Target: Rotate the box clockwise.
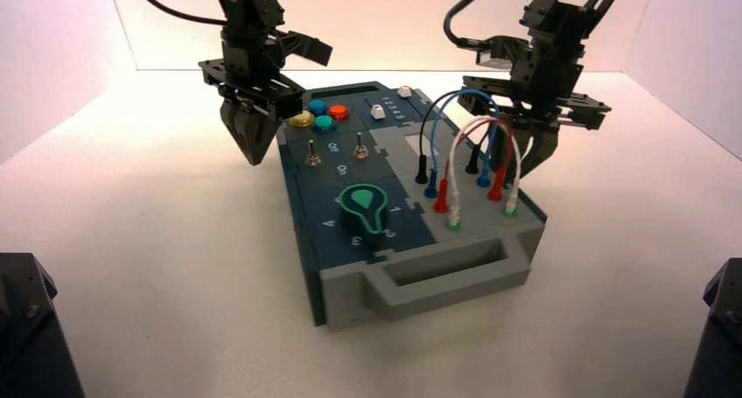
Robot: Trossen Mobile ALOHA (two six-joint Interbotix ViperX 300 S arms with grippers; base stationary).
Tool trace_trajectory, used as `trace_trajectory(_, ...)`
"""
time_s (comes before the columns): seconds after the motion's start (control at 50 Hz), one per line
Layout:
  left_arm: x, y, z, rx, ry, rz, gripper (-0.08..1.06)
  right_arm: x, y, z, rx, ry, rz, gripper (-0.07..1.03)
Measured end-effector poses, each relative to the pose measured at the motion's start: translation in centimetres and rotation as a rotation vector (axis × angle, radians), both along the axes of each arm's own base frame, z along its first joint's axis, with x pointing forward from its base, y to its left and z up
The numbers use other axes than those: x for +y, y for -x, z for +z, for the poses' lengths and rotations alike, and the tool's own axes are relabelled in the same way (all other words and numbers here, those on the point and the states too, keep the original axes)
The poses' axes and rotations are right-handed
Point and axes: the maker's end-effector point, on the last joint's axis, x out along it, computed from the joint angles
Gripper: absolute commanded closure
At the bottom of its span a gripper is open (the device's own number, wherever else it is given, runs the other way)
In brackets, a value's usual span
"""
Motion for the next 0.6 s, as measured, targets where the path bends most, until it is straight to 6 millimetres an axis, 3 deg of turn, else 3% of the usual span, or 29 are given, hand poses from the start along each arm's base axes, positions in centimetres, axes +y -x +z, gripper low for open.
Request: trace_trajectory(0.6, -1.0, -3.1, 0.0, -0.047, 0.022, 0.009, 1.01, 2.4, 1.5, 0.1, 0.024, -0.034, 0.016, 0.98)
